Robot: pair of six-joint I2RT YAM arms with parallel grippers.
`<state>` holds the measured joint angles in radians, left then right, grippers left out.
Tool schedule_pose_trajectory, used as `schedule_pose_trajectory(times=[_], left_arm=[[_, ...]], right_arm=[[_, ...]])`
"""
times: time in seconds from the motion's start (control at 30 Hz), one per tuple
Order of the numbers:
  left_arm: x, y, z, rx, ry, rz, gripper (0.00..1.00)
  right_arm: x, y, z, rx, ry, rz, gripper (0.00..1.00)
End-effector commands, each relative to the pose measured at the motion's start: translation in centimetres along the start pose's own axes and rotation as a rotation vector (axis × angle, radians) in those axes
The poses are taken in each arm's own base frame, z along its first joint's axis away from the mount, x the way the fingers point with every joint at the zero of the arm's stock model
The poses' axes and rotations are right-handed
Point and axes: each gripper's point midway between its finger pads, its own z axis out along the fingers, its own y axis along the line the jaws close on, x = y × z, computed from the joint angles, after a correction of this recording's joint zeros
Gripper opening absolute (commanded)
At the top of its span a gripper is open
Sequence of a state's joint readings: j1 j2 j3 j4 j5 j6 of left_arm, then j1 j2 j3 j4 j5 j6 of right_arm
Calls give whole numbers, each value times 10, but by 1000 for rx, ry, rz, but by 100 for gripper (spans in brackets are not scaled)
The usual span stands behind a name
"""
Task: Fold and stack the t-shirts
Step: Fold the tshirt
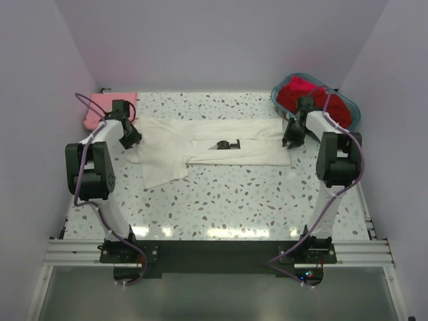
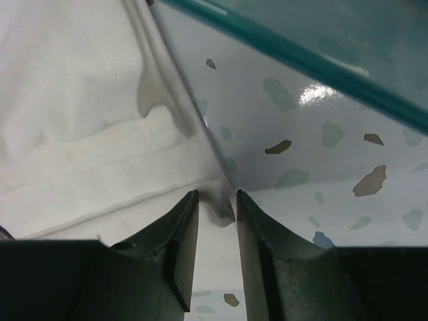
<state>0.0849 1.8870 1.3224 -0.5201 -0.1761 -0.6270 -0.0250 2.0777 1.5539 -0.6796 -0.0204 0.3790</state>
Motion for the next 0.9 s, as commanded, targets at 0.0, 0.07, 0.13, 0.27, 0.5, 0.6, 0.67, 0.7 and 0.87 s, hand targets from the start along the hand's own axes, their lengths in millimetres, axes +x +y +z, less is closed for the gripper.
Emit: schedule_pose_trajectory(times=[0.0,0.07,0.13,0.27,0.5,0.6,0.67,0.7,0.87], left_arm=[[-31,-11,-17,50,-107,-12,39],[-37,-11,-30,61,-134,-10,52],[-39,-11,-42,72,-147,-4,62],[-29,-8,-74,115,-178,26,74],[56,-1,-102,147,-86,184,76],[92,0,-105,154,-49,256,73],[112,5,-99,132,-21,285,70],[119,4,-97,131,-15,306,69],[142,4,-82,79,12,367,62]], right_arm=[[-24,13,-23,-60,-81,-4,35],[-28,15,-38,-73,-112,-8,39],[-26,16,-47,-76,-127,-14,45],[-20,18,-75,-91,-176,-48,58],[32,25,-89,-108,-146,-128,74],[51,32,-94,-109,-148,-175,75],[63,36,-93,-111,-139,-214,75],[68,42,-94,-122,-138,-233,75],[91,48,-90,-173,-101,-238,75]])
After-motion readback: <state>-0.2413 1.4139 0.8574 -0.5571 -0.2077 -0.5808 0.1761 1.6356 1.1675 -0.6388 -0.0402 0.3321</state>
